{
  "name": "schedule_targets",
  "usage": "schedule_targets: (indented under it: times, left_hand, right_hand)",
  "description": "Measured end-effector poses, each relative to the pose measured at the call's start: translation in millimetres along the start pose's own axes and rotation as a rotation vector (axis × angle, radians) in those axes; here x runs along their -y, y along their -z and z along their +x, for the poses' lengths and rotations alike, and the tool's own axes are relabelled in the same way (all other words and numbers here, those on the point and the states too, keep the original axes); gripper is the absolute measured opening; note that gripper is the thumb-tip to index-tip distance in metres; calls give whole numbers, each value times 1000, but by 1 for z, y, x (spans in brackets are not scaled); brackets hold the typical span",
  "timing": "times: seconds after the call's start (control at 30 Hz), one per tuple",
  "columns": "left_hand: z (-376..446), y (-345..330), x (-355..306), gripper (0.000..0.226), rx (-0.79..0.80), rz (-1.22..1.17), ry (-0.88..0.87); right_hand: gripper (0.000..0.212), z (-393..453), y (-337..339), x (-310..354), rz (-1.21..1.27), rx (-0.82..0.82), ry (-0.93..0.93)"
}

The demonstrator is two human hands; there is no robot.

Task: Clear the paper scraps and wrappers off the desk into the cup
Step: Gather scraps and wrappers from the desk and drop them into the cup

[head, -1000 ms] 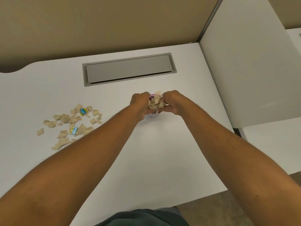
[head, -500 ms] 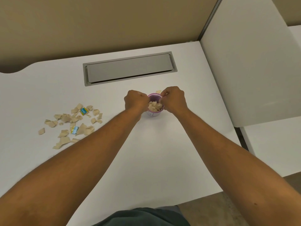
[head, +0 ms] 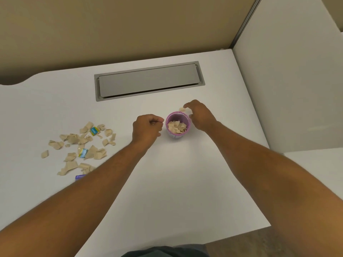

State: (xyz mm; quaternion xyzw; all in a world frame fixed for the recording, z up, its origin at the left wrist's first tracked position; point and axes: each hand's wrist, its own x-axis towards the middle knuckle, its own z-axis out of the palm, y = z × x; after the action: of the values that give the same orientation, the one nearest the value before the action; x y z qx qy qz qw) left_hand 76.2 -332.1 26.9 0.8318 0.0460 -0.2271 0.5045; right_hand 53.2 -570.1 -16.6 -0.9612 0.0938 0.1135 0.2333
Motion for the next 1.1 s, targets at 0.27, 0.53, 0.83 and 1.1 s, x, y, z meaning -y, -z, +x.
schedule_targets:
  times: [0.27,0.53,0.83,1.1]
  left_hand:
    - [14,23,28,20,20,6,80]
    - [9,32,44,21,29,-12,124]
    - [1,19,30,17,83,-39,50]
    - [-20,33,33,15,82,-30,-17]
  right_hand:
    - [23,32,-8,2,-339,192,268]
    - [16,10,-3,-4,118,-143,-181]
    - [7,-54,20,44,432,-328,28]
    - [15,-76,14,78,363,-349,6]
